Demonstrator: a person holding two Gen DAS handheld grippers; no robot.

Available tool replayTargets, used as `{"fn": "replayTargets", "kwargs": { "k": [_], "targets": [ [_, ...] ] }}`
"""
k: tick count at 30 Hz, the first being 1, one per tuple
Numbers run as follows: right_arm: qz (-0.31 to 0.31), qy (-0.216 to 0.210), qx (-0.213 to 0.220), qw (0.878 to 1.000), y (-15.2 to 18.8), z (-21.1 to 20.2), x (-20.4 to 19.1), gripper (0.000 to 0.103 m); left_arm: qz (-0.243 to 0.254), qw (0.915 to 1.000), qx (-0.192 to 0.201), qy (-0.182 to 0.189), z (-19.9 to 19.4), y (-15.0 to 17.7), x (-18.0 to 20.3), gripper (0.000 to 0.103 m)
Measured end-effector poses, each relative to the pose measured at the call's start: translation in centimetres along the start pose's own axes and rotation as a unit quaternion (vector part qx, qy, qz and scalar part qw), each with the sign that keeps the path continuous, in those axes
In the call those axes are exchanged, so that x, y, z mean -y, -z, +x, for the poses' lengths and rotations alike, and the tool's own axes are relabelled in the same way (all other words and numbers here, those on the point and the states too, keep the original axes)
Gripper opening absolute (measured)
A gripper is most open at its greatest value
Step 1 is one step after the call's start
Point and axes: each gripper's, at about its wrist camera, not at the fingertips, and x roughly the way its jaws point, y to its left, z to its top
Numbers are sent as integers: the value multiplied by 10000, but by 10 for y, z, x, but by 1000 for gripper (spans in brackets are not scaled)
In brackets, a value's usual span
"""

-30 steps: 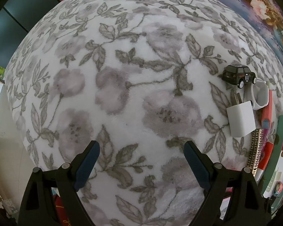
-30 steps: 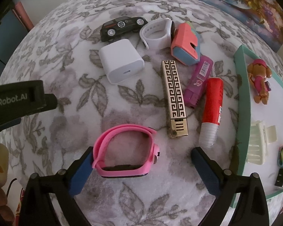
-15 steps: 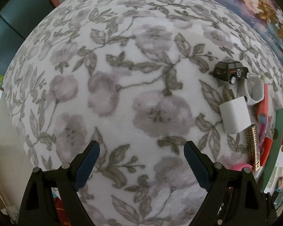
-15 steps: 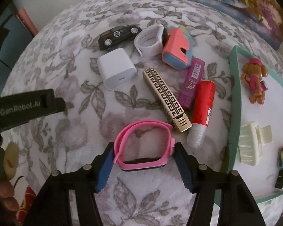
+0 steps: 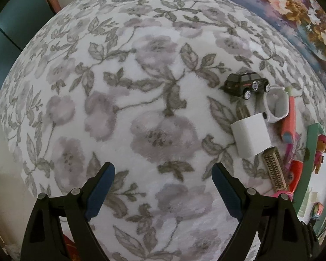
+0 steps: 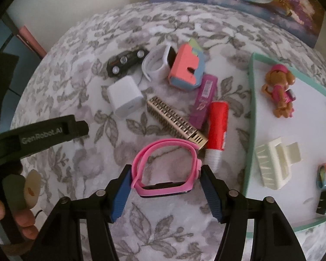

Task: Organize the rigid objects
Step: 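Grasp the white charger cube with left tool while right tool holds pink band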

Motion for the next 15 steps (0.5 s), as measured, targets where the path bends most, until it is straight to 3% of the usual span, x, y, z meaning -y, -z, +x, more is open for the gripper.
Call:
{"fn": "replayTargets", "kwargs": {
  "k": [8,15],
  "targets": [
    [280,-68,429,9987,-5,-29,23,65,108,9999,-21,89,-3,-7,23,91],
    [694,97,631,9955,-10,-35,51,65,227,9989,226,339,-10,-13,56,91]
  ]
}}
